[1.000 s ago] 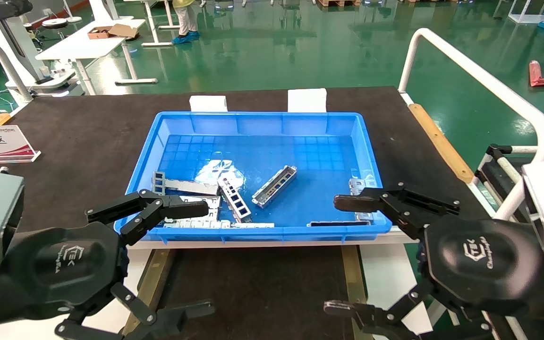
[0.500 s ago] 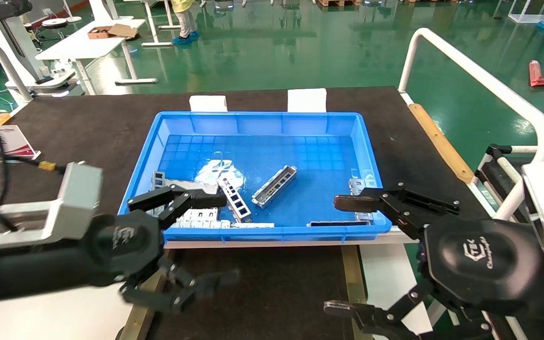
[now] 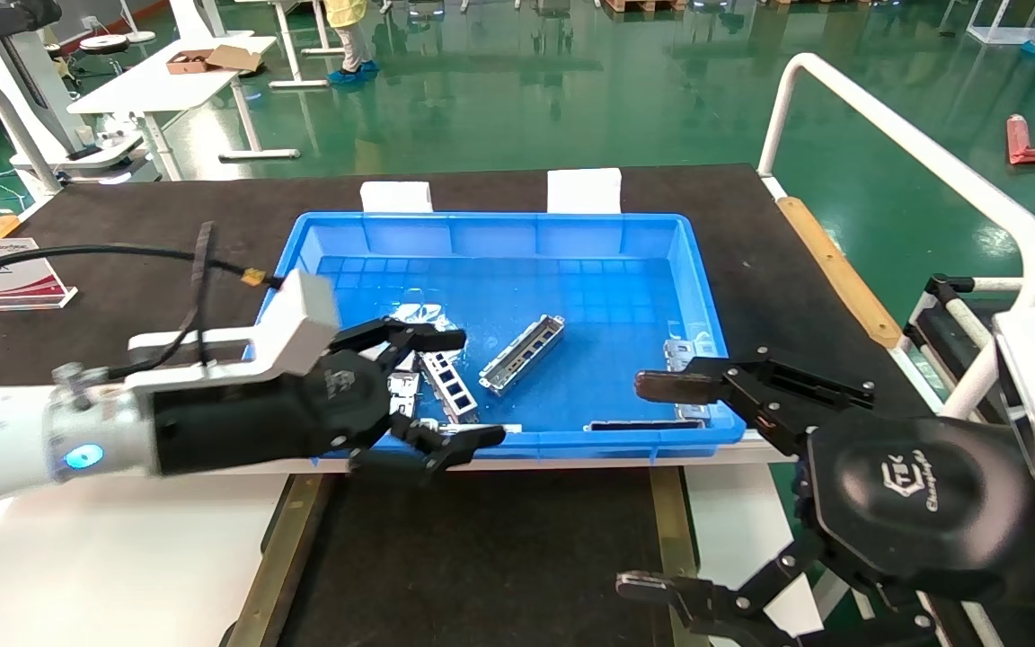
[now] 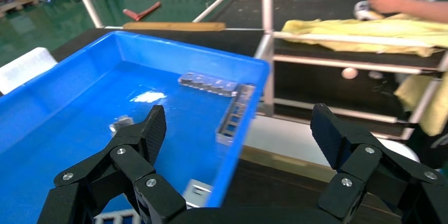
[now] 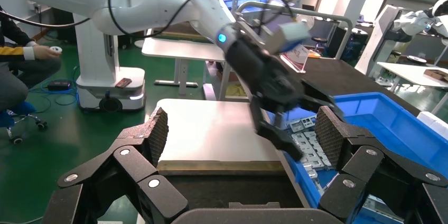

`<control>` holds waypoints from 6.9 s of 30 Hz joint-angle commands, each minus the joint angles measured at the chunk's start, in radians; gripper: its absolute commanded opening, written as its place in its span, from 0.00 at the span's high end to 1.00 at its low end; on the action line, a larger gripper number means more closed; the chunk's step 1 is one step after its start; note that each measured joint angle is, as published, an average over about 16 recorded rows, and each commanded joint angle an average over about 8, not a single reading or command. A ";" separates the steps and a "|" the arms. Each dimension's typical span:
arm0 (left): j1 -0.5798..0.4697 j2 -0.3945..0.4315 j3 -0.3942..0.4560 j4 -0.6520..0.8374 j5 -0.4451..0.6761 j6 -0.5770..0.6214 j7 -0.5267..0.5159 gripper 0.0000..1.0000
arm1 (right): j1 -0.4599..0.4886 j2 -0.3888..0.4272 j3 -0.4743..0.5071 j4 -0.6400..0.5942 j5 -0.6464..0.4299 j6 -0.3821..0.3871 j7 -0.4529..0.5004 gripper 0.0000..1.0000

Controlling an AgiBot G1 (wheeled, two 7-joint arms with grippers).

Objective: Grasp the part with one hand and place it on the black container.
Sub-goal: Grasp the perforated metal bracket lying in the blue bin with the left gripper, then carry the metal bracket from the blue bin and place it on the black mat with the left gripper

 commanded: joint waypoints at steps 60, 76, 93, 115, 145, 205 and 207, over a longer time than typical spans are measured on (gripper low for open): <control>-0.186 0.412 0.151 0.685 0.120 -0.454 0.260 1.00 | 0.000 0.000 -0.001 0.000 0.000 0.000 0.000 1.00; -0.189 0.408 0.173 0.706 0.092 -0.453 0.272 1.00 | 0.000 0.000 -0.001 0.000 0.001 0.000 0.000 1.00; -0.270 0.333 0.147 0.690 0.017 -0.111 0.289 1.00 | 0.000 0.000 -0.001 0.000 0.001 0.000 0.000 1.00; -0.132 0.099 0.136 0.398 -0.070 0.254 0.182 1.00 | 0.000 0.000 -0.001 0.000 0.001 0.000 -0.001 1.00; 0.563 -0.060 0.177 -0.341 -0.009 -0.511 -0.352 1.00 | 0.000 0.001 -0.002 0.000 0.001 0.001 -0.001 1.00; 0.521 0.320 0.448 -0.036 0.121 -1.296 -0.932 0.00 | 0.001 0.001 -0.002 0.000 0.001 0.001 -0.001 0.00; 0.521 0.318 0.456 -0.039 0.118 -1.302 -0.937 0.00 | 0.001 0.001 -0.002 0.000 0.001 0.001 -0.001 0.00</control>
